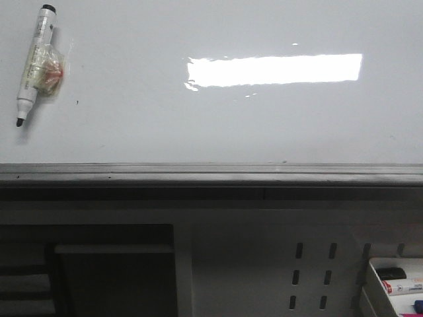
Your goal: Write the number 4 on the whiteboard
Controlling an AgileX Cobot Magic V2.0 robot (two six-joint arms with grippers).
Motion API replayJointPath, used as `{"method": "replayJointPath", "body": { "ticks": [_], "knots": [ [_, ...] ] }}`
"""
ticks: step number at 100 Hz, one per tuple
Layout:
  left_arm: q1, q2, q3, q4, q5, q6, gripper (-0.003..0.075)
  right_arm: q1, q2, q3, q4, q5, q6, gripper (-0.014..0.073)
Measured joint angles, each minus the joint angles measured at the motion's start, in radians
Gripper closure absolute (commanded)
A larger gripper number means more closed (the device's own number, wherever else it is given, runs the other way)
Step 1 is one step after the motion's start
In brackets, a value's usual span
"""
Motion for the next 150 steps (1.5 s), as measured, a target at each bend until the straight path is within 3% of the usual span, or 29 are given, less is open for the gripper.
{"method": "replayJointPath", "body": {
  "ticks": [107,150],
  "knots": [
    [0.0,0.0,0.0,0.0,0.0,0.0,0.0741,0.0,0.0,0.0,0.0,-0.006,0.0,0.0661],
    [0.0,0.0,0.0,-0.088,0.0,0.0,0.0741,0.0,0.0,0.0,0.0,-0.024,0.0,0.0661]
  ]
}}
